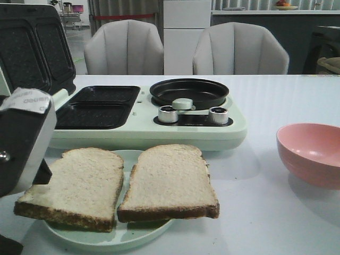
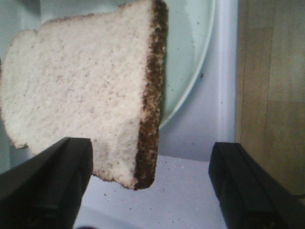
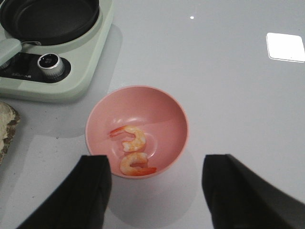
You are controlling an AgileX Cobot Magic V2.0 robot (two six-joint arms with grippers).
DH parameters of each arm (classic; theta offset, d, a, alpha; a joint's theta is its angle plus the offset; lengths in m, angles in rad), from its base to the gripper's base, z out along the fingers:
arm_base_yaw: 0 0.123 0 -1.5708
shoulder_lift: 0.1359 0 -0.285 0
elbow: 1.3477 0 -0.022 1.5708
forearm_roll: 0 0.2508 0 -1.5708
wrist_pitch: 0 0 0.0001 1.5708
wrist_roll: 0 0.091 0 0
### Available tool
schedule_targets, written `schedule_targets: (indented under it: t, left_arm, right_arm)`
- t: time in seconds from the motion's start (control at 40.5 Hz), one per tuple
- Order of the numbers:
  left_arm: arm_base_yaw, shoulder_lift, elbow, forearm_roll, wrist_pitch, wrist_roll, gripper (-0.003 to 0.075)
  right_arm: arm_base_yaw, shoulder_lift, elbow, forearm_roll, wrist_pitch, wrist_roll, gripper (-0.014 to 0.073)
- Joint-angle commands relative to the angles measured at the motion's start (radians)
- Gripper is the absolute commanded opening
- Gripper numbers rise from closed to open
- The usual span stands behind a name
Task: Make breakfast with bread and shrimp
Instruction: 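Lower the left gripper to the bread slice nearest it and grasp it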
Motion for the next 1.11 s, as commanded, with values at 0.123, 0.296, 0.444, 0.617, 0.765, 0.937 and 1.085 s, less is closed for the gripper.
schedule_targets:
  t: [0.123,0.296,0.444,0.617,0.765,0.937,1.085]
  left_arm:
    - [-0.008,-0.008,-0.037,0.018,-0.053,0.000,0.0428]
    - [-0.008,-0.008,-0.053,0.027,-0.051,0.000,0.0390]
    - [-0.004,-0.008,-0.068,0.035,-0.029,0.000,0.0390]
    - [-0.004,0.028,-0.077,0.053,0.028,0.000,0.0390]
    - [-0.004,0.051,-0.077,0.101,0.015,-0.083,0.0389]
    - [-0.004,0.051,-0.077,0.149,0.033,-0.126,0.0302]
    - [-0.004,0.051,-0.077,0.147,0.033,-0.126,0.0144]
  right_arm:
    - [-0.001,0.002,-0.038,0.006,-0.068,-0.001,0.0527]
    - [-0.001,0.002,-0.038,0.006,-0.068,-0.001,0.0527]
    - [-0.001,0.002,-0.038,0.006,-0.068,-0.001,0.0527]
    - [-0.001,0.002,-0.038,0.006,-0.068,-0.001,0.0527]
    - [-0.001,0.002,-0.038,0.006,-0.068,-0.001,0.0527]
    - [-0.001,0.002,-0.038,0.006,-0.068,-0.001,0.0527]
    - [-0.001,0.002,-0.038,0.006,-0.068,-0.001,0.0527]
